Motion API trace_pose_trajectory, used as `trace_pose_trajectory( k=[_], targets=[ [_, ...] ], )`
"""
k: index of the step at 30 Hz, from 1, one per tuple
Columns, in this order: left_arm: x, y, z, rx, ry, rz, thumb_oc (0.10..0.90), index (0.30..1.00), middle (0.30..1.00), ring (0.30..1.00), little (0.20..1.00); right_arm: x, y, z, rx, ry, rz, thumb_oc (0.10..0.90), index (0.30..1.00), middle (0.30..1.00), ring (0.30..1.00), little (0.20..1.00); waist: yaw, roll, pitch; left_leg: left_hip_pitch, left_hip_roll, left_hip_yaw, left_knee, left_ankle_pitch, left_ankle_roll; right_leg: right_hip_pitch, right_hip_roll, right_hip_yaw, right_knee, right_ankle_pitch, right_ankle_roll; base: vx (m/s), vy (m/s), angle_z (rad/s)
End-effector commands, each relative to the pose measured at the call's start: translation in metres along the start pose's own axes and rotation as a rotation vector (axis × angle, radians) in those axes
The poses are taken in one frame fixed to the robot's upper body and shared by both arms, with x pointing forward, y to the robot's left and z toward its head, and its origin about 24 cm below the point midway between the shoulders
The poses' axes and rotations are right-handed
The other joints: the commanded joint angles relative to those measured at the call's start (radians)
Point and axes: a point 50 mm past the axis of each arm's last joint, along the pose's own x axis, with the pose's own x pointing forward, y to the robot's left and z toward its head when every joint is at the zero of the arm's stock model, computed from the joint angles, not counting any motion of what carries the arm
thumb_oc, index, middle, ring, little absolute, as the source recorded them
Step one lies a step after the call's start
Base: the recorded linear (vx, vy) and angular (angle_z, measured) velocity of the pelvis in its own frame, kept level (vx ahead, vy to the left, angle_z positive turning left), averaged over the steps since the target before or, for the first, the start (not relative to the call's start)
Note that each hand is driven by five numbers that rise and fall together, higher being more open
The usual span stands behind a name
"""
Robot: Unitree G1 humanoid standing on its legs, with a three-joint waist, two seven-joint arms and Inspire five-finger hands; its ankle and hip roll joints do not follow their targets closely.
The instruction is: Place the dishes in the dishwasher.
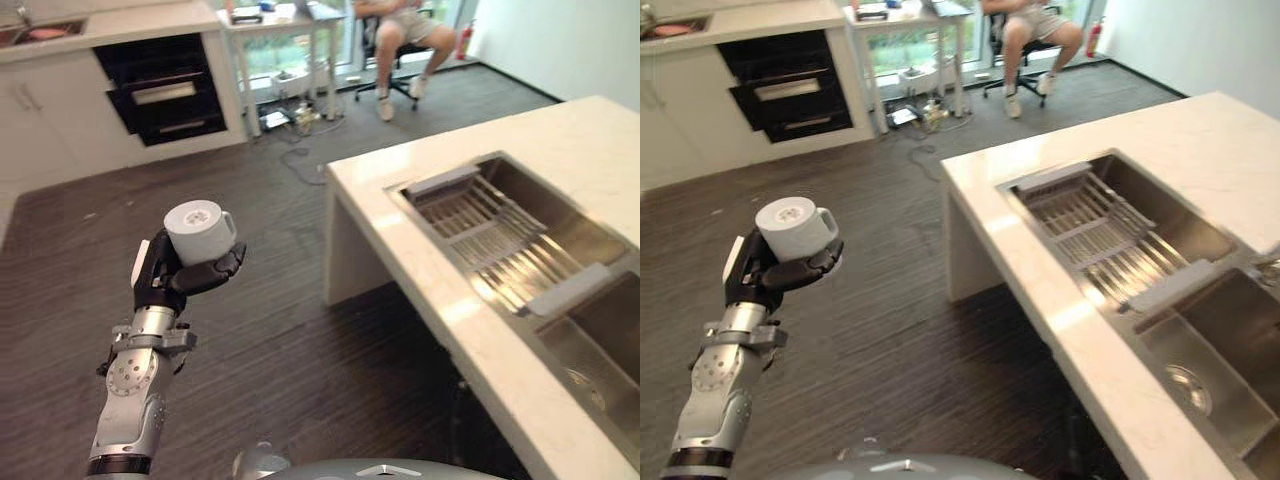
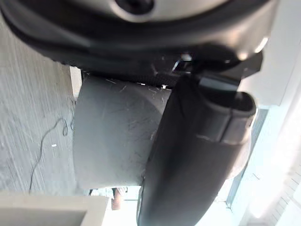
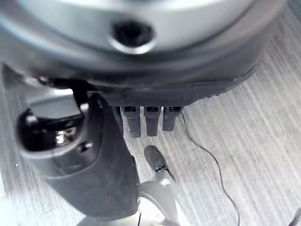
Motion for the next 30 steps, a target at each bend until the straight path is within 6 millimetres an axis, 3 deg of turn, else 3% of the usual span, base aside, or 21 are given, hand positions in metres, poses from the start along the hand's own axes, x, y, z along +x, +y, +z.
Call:
trace_pose_trajectory(
  k=[1, 2, 3, 4, 6, 8, 9, 10, 11, 12, 14, 16, 17, 20, 24, 25, 27, 30],
  targets=[
    [0.018, 0.005, 0.073, 0.107, -0.347, -0.033, 0.400, 0.300, 0.300, 0.300, 0.300, 0.005, 0.002, 0.044, 0.001, -0.117, 0.011, 0.800, 0.900, 0.900, 0.900, 0.900, 0.003, 0.032, -0.021, 0.048, 0.054, -0.038, -0.064, 0.105, 0.017, -0.082, 0.009, 0.027, 0.024, -0.124, 0.007, -0.10, 0.559, 2.08],
    [0.017, 0.001, 0.073, 0.121, -0.341, -0.064, 0.400, 0.300, 0.300, 0.300, 0.300, 0.005, 0.000, 0.038, 0.032, -0.104, -0.008, 0.800, 0.900, 0.900, 0.900, 0.900, -0.013, 0.047, -0.030, 0.045, 0.067, -0.014, -0.103, 0.132, 0.015, -0.084, -0.029, -0.009, 0.050, -0.107, 0.019, -0.10, 0.567, 1.44],
    [0.017, 0.001, 0.073, 0.120, -0.339, -0.066, 0.400, 0.300, 0.300, 0.300, 0.300, 0.005, 0.000, 0.037, 0.033, -0.104, -0.009, 0.800, 0.900, 0.900, 0.900, 0.900, -0.016, 0.047, -0.032, 0.043, 0.064, -0.018, -0.106, 0.133, 0.016, -0.084, -0.031, -0.013, 0.052, -0.106, 0.022, -0.06, 0.773, 0.93],
    [0.016, -0.009, 0.069, 0.114, -0.313, -0.113, 0.400, 0.300, 0.300, 0.300, 0.300, 0.008, 0.007, 0.031, 0.067, -0.049, -0.052, 0.800, 0.900, 0.900, 0.900, 0.900, -0.008, 0.072, -0.047, 0.034, 0.027, -0.025, -0.163, 0.085, 0.036, -0.081, -0.082, -0.051, 0.070, -0.071, 0.048, -0.01, 0.409, 1.67],
    [0.014, -0.009, 0.065, 0.143, -0.293, -0.108, 0.400, 0.300, 0.300, 0.300, 0.300, 0.008, 0.008, 0.027, 0.084, -0.031, -0.061, 0.800, 0.900, 0.900, 0.900, 0.900, 0.000, 0.084, -0.047, 0.018, 0.003, -0.048, -0.170, 0.067, 0.045, -0.073, -0.111, -0.057, 0.075, -0.051, 0.065, 0.02, 0.584, 1.83],
    [0.016, -0.014, 0.062, 0.152, -0.275, -0.133, 0.400, 0.300, 0.300, 0.300, 0.300, 0.007, 0.002, 0.021, 0.144, -0.021, -0.086, 0.800, 0.900, 0.900, 0.900, 0.900, 0.001, 0.081, -0.046, -0.010, -0.065, -0.093, -0.190, 0.008, 0.085, -0.033, -0.192, -0.082, 0.123, -0.001, 0.110, 0.14, 0.640, 1.18],
    [0.018, -0.019, 0.060, 0.165, -0.264, -0.162, 0.400, 0.300, 0.300, 0.300, 0.300, 0.007, -0.001, 0.025, 0.186, -0.042, -0.096, 0.800, 0.900, 0.900, 0.900, 0.900, -0.027, 0.066, -0.033, -0.019, -0.108, -0.136, -0.188, -0.021, 0.106, -0.027, -0.239, -0.034, 0.179, 0.050, 0.150, 0.23, 0.464, 1.08],
    [0.021, -0.028, 0.061, 0.174, -0.270, -0.212, 0.400, 0.300, 0.300, 0.300, 0.300, 0.008, -0.002, 0.035, 0.213, -0.076, -0.097, 0.800, 0.900, 0.900, 0.900, 0.900, -0.063, 0.056, -0.017, -0.020, -0.137, -0.178, -0.193, -0.031, 0.116, -0.072, -0.240, 0.116, 0.216, 0.062, 0.151, 0.27, 0.420, 1.47],
    [0.026, -0.035, 0.061, 0.181, -0.283, -0.240, 0.400, 0.300, 0.300, 0.300, 0.300, 0.008, -0.001, 0.048, 0.223, -0.118, -0.091, 0.800, 0.900, 0.900, 0.900, 0.900, -0.085, 0.054, -0.003, -0.014, -0.157, -0.206, -0.210, -0.030, 0.123, -0.133, -0.204, 0.304, 0.233, 0.030, 0.136, 0.24, 0.336, 1.20],
    [0.028, -0.042, 0.061, 0.165, -0.288, -0.263, 0.400, 0.300, 0.300, 0.300, 0.300, 0.009, 0.005, 0.053, 0.221, -0.135, -0.072, 0.800, 0.900, 0.900, 0.900, 0.900, -0.095, 0.057, 0.009, -0.005, -0.172, -0.234, -0.219, -0.032, 0.131, -0.160, -0.158, 0.411, 0.232, -0.020, 0.131, 0.21, 0.300, 1.58],
    [0.035, -0.051, 0.063, 0.173, -0.302, -0.295, 0.400, 0.300, 0.300, 0.300, 0.300, 0.011, 0.024, 0.070, 0.173, -0.196, -0.002, 0.800, 0.900, 0.900, 0.900, 0.900, -0.105, 0.048, 0.029, 0.007, -0.198, -0.286, -0.230, -0.038, 0.147, -0.212, -0.050, 0.509, 0.163, -0.084, 0.112, 0.17, 0.131, 1.19],
    [0.036, -0.051, 0.063, 0.175, -0.303, -0.295, 0.400, 0.300, 0.300, 0.300, 0.300, 0.011, 0.024, 0.070, 0.174, -0.197, -0.002, 0.800, 0.900, 0.900, 0.900, 0.900, -0.105, 0.048, 0.029, 0.006, -0.195, -0.287, -0.229, -0.038, 0.146, -0.212, -0.048, 0.508, 0.162, -0.085, 0.111, 0.06, -0.002, 1.04],
    [0.044, -0.069, 0.069, 0.159, -0.337, -0.344, 0.400, 0.300, 0.300, 0.300, 0.300, 0.011, 0.041, 0.075, 0.153, -0.212, 0.055, 0.800, 0.900, 0.900, 0.900, 0.900, -0.108, 0.017, 0.041, 0.003, -0.220, -0.314, -0.222, -0.031, 0.165, -0.216, -0.012, 0.551, 0.123, -0.073, 0.097, 0.03, -0.009, 0.91],
    [0.045, -0.080, 0.066, 0.135, -0.334, -0.385, 0.400, 0.300, 0.300, 0.300, 0.300, 0.011, 0.050, 0.077, 0.077, -0.216, 0.087, 0.800, 0.900, 0.900, 0.900, 0.900, -0.103, 0.000, 0.026, 0.005, -0.222, -0.327, -0.219, -0.028, 0.162, -0.176, 0.011, 0.532, 0.070, -0.063, 0.090, 0.08, -0.116, 1.08],
    [0.043, -0.080, 0.061, 0.117, -0.310, -0.394, 0.400, 0.300, 0.300, 0.300, 0.300, 0.011, 0.051, 0.078, 0.061, -0.218, 0.094, 0.800, 0.900, 0.900, 0.900, 0.900, -0.102, -0.007, 0.010, 0.003, -0.214, -0.319, -0.208, -0.028, 0.153, -0.144, 0.035, 0.519, 0.010, -0.052, 0.081, 0.08, -0.107, 0.11],
    [0.039, -0.077, 0.057, 0.107, -0.293, -0.384, 0.400, 0.300, 0.300, 0.300, 0.300, 0.011, 0.050, 0.079, 0.050, -0.229, 0.096, 0.800, 0.900, 0.900, 0.900, 0.900, -0.101, -0.012, -0.008, 0.007, -0.204, -0.296, -0.198, -0.030, 0.142, -0.127, 0.062, 0.518, -0.042, -0.048, 0.077, 0.09, -0.087, -0.28],
    [0.036, -0.073, 0.051, 0.109, -0.266, -0.374, 0.400, 0.300, 0.300, 0.300, 0.300, 0.010, 0.050, 0.082, -0.008, -0.240, 0.099, 0.800, 0.900, 0.900, 0.900, 0.900, -0.100, -0.013, -0.021, 0.020, -0.193, -0.262, -0.186, -0.039, 0.134, -0.125, 0.079, 0.535, -0.044, -0.066, 0.072, 0.13, -0.094, -0.53],
    [0.035, -0.072, 0.049, 0.105, -0.259, -0.367, 0.400, 0.300, 0.300, 0.300, 0.300, 0.010, 0.050, 0.082, -0.014, -0.239, 0.103, 0.800, 0.900, 0.900, 0.900, 0.900, -0.100, -0.008, -0.028, 0.038, -0.189, -0.267, -0.192, -0.054, 0.123, -0.117, 0.086, 0.549, -0.044, -0.078, 0.080, 0.10, -0.039, -0.64]
  ],
)
